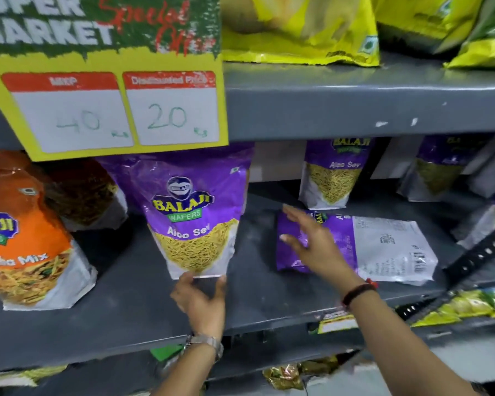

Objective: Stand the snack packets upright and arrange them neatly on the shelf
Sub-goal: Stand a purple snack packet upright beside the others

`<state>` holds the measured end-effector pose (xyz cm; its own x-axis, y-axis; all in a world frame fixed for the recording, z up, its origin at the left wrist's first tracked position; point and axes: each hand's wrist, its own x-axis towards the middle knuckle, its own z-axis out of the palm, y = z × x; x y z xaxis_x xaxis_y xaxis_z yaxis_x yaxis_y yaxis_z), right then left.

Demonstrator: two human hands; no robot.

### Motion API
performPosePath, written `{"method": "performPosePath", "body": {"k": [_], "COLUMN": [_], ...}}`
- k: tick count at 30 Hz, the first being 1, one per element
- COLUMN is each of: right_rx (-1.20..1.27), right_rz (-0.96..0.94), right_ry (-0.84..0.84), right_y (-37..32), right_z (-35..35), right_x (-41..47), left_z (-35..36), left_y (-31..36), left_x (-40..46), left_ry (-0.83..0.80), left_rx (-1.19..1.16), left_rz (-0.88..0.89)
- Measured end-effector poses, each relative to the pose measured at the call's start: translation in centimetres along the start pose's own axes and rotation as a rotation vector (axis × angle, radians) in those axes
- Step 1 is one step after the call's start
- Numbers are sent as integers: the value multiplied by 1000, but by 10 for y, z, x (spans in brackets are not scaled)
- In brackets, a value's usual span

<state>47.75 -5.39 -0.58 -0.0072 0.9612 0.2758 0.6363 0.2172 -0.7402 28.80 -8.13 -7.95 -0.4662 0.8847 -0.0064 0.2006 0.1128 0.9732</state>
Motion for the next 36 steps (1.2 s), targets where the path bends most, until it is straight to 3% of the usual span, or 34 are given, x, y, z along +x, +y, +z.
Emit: {"method": "performPosePath", "body": {"k": [4,8,12,16,19,22,28,30,32,36], "right_rx": [-281,-459,-572,-473,-393,-150,351,388,386,277], "right_rz": [43,208,397,498,429,310,170,163,185,165], "right_ry": [-70,-272,-369,-520,-427,-298,-86,-101,-106,-87], "right_y": [29,80,124,145,157,157,149,150,152,156], "right_z": [-79,-141,-177,-180,-177,-170,-139,-121,-107,-103], "right_x": [4,15,26,29,25,11,-8,-15,-20,-17], "left_z": [48,87,120,145,149,140,116,121,130,140], "left_y": [14,32,45,53,54,72,140,151,148,103], "left_x": [-35,-60,-73,-78,-78,-73,-48,-42,-36,-20], "left_ry": [-318,-624,-709,-592,-505,-501,-662,-680,-599,-558], "left_rx": [-118,-484,-604,-623,-589,-582,-475,-476,-458,-403], "left_rz": [-137,-661,-776,-694,-561,-373,195,260,280,224]}}
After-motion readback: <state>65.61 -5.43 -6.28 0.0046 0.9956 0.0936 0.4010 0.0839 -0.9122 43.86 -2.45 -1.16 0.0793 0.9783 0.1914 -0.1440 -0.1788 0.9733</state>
